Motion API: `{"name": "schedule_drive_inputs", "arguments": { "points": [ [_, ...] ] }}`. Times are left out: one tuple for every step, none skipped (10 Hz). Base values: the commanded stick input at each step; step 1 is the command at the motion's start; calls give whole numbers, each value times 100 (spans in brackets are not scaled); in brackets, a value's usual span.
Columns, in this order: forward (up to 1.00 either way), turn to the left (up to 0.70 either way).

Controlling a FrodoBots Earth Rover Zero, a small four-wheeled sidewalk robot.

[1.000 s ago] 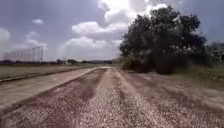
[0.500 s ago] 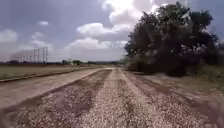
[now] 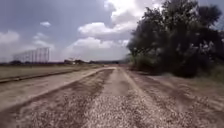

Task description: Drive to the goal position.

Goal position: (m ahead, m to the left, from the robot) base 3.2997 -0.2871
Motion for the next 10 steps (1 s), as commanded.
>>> {"name": "schedule_drive_inputs", "arguments": {
  "points": [
    [100, 0],
    [100, 0],
    [100, 0],
    [100, 0],
    [100, 0],
    [100, 0],
    [100, 0],
    [100, 0],
    [100, 0],
    [100, 0]
  ]
}}
